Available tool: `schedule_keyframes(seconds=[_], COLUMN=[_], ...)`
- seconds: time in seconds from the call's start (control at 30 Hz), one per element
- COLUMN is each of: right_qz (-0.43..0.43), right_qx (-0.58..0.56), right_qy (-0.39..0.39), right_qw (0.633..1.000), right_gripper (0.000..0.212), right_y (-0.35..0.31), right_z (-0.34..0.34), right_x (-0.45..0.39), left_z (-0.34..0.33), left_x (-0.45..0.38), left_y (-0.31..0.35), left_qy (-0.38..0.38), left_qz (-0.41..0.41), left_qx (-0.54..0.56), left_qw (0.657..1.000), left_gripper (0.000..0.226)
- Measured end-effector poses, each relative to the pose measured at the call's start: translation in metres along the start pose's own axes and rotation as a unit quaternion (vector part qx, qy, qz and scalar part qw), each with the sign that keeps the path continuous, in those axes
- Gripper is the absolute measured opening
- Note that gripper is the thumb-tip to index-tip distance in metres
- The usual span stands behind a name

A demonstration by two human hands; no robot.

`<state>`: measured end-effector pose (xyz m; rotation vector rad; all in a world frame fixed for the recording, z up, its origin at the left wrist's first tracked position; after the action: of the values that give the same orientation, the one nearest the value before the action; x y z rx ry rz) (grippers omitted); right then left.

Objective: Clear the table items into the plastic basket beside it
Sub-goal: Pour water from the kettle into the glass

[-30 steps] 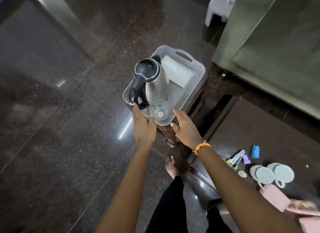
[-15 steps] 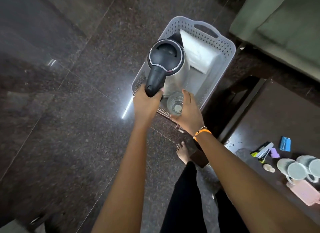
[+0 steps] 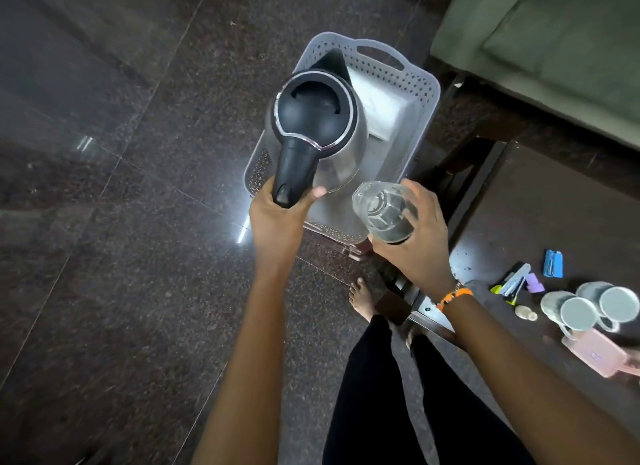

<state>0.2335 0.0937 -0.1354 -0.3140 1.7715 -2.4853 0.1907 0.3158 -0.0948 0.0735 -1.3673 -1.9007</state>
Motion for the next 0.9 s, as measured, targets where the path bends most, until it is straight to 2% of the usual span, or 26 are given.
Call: schedule_keyframes(seconds=[0.1, 0.23, 0.33, 0.43, 0.57, 0.7, 0.83, 0.9], right_qz=[0.016, 0.033, 0.0, -0.051, -0.092, -0.144, -0.138, -0.142], right_qx=[-0.009, 0.04, 0.08, 0.088, 0.125, 0.145, 0.209, 0.244], right_qy=[0.036, 0.039, 0.033, 0.027, -0.013, -0.063, -0.11, -0.124], right_qw=[0.999, 0.998, 0.996, 0.994, 0.988, 0.977, 0.962, 0.951], right_gripper=[0.08, 0.078, 0.081, 0.084, 0.087, 0.093, 0.088, 0.087], right_y=[-0.001, 0.011, 0.041, 0.078, 0.116, 0.156, 0.178, 0.187], right_z=[0.041, 0.094, 0.13, 0.159, 0.174, 0.174, 0.165, 0.162], right_x=[0.015, 0.031, 0.043, 0.056, 0.063, 0.067, 0.063, 0.063], left_z=[0.005, -0.004, -0.018, -0.04, -0.069, -0.095, -0.112, -0.117], left_x=[0.029, 0.085, 0.125, 0.16, 0.192, 0.21, 0.217, 0.219], left_y=[0.011, 0.024, 0.021, 0.011, -0.009, -0.039, -0.058, -0.065], left_qy=[-0.007, -0.025, -0.035, -0.069, -0.122, -0.134, -0.149, -0.155], left_qz=[-0.029, -0.058, -0.045, -0.041, -0.039, -0.01, -0.008, -0.015], left_qx=[-0.006, -0.044, -0.045, -0.067, -0.125, -0.188, -0.239, -0.267], left_qw=[1.0, 0.997, 0.997, 0.994, 0.984, 0.973, 0.96, 0.951], left_gripper=[0.034, 0.03, 0.041, 0.041, 0.04, 0.034, 0.028, 0.035])
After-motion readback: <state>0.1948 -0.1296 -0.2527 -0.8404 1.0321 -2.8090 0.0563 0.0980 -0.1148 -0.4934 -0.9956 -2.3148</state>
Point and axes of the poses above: each hand's wrist, its own x-axis away from the middle knuckle, its own z-axis out of the back of the hand, y = z × x, the point moved 8 cm from there along -x, towards the middle knuckle, and after that the axes turned 9 degrees about -x, right-handed, at the moved point
